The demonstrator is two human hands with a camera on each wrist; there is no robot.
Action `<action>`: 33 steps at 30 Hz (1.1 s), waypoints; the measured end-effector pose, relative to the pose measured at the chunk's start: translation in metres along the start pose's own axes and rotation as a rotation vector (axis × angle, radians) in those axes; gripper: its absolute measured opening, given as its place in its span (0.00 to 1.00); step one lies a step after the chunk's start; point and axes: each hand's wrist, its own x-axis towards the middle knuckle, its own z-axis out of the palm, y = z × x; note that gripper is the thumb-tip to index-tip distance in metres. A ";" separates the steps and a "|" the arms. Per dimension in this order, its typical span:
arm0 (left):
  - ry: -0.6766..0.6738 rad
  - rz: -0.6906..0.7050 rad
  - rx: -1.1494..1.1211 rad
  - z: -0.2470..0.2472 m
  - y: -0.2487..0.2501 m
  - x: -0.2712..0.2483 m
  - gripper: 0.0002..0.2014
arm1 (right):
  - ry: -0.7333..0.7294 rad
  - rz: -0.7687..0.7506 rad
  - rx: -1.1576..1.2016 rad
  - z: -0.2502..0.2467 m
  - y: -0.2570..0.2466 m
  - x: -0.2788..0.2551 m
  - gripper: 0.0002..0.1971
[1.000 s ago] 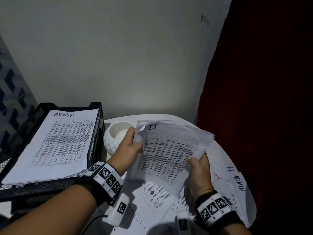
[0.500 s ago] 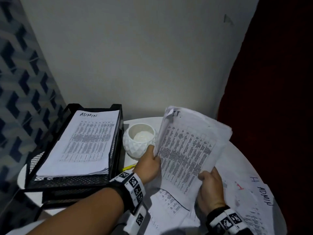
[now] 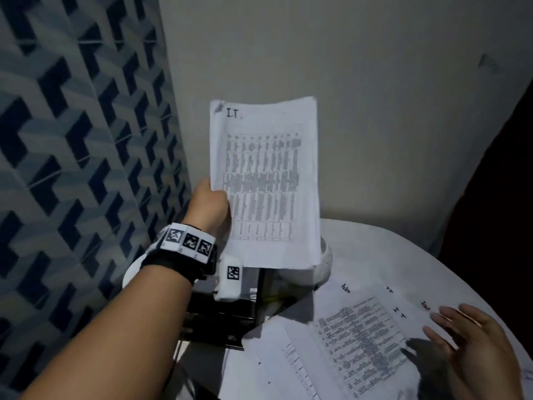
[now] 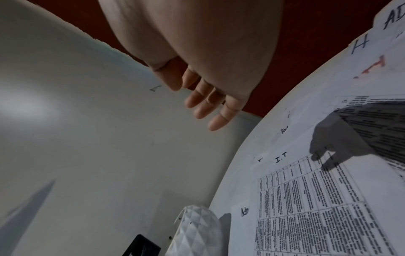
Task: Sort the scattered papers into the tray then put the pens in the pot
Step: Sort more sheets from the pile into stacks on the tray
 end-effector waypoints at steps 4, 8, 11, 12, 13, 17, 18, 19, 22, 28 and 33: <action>0.099 -0.024 0.297 -0.067 -0.017 0.019 0.15 | 0.042 -0.102 -0.023 -0.006 0.017 0.016 0.11; 0.084 -0.057 0.495 -0.103 -0.031 0.030 0.12 | -0.233 0.159 0.049 -0.017 0.029 0.033 0.18; 0.016 -0.103 0.590 -0.108 -0.042 0.038 0.15 | -0.440 0.085 -0.049 -0.018 0.030 0.028 0.17; -0.016 -0.118 0.622 -0.107 -0.048 0.040 0.16 | -0.439 0.066 0.014 -0.022 0.036 0.033 0.16; -0.057 -0.139 0.646 -0.103 -0.052 0.040 0.17 | -0.400 0.089 0.124 -0.017 0.035 0.026 0.13; -0.225 -0.183 0.726 -0.089 -0.067 0.045 0.32 | -0.122 -0.053 0.127 -0.011 0.046 0.009 0.27; -0.244 -0.172 0.768 -0.088 -0.070 0.048 0.35 | -0.036 -0.070 0.162 -0.012 0.046 0.011 0.23; -0.257 -0.171 0.803 -0.087 -0.070 0.047 0.36 | -0.054 -0.061 0.172 -0.013 0.044 0.007 0.19; -0.277 -0.133 0.919 -0.085 -0.075 0.048 0.23 | -0.122 0.169 0.313 -0.012 0.033 0.012 0.37; -0.175 -0.105 0.852 -0.082 -0.092 0.055 0.18 | 0.160 0.123 0.000 -0.016 0.022 0.016 0.12; -0.058 -0.077 0.831 -0.071 -0.091 0.055 0.14 | 0.223 0.027 -0.207 0.000 0.008 0.000 0.09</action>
